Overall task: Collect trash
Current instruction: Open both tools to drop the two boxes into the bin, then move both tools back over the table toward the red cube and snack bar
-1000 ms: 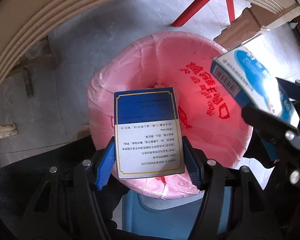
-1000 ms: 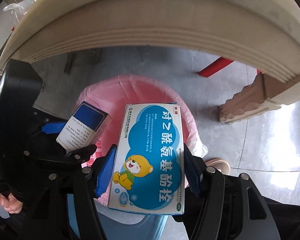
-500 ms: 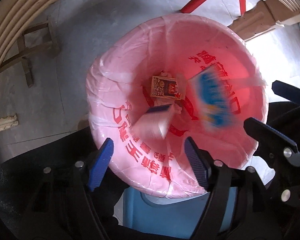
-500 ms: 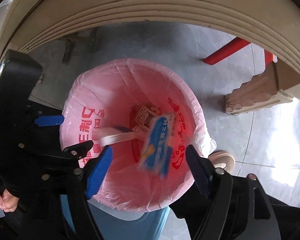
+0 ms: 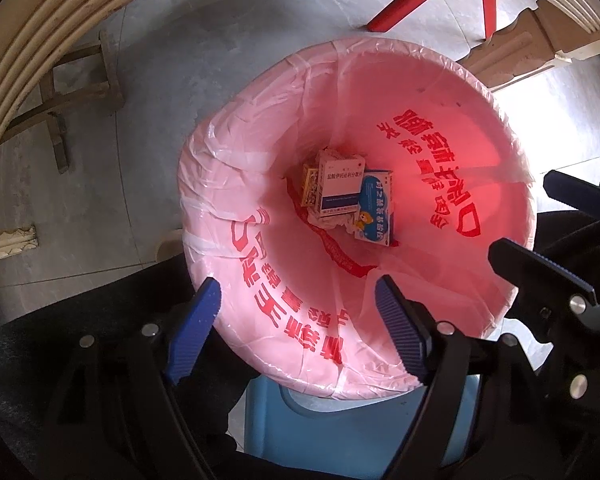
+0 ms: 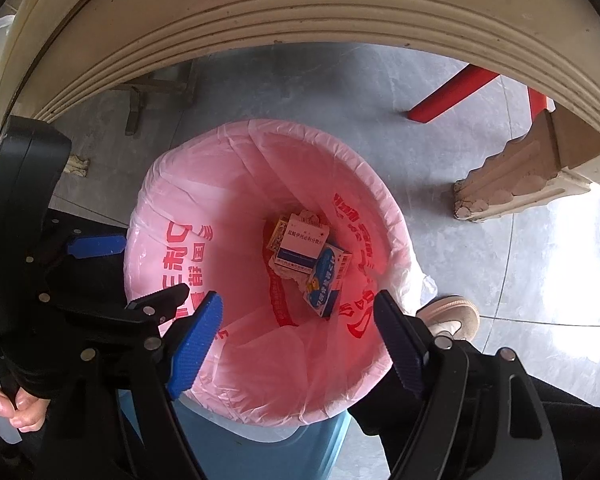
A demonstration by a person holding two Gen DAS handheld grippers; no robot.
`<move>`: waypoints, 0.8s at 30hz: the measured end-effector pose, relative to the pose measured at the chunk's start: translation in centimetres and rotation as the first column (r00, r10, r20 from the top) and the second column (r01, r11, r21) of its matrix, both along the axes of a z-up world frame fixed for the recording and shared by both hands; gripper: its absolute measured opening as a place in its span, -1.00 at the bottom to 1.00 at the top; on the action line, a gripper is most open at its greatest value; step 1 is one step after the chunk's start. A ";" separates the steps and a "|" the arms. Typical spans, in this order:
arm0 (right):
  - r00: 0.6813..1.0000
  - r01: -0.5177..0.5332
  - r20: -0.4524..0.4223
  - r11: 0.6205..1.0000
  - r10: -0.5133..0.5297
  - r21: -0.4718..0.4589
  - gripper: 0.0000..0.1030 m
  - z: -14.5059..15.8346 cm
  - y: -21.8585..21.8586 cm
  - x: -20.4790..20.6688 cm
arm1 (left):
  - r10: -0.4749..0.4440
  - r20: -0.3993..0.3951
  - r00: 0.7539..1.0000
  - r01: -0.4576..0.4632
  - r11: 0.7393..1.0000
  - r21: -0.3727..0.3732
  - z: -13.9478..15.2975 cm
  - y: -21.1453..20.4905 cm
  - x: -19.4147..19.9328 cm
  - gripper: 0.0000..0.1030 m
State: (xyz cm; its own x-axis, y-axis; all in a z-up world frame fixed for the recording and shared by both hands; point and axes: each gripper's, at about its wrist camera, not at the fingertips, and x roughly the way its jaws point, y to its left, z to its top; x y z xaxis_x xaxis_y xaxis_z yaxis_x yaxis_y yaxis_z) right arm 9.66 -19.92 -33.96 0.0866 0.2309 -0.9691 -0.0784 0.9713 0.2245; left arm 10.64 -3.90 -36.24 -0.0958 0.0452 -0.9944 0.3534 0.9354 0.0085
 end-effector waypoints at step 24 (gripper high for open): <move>0.923 0.088 0.361 0.986 -0.134 0.141 0.49 18.4 -3.1 -4.0 | 0.101 0.447 0.889 -0.049 0.991 -0.128 22.0 3.5 -1.5 0.51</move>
State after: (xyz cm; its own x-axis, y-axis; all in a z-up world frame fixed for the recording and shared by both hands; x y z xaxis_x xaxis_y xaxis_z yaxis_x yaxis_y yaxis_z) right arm 5.66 -23.04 -15.56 0.4632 0.3114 -0.8297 -0.0711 0.9463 0.3154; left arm 9.10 -0.39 -14.22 0.3656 -0.0560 -0.9291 0.2644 0.9633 0.0460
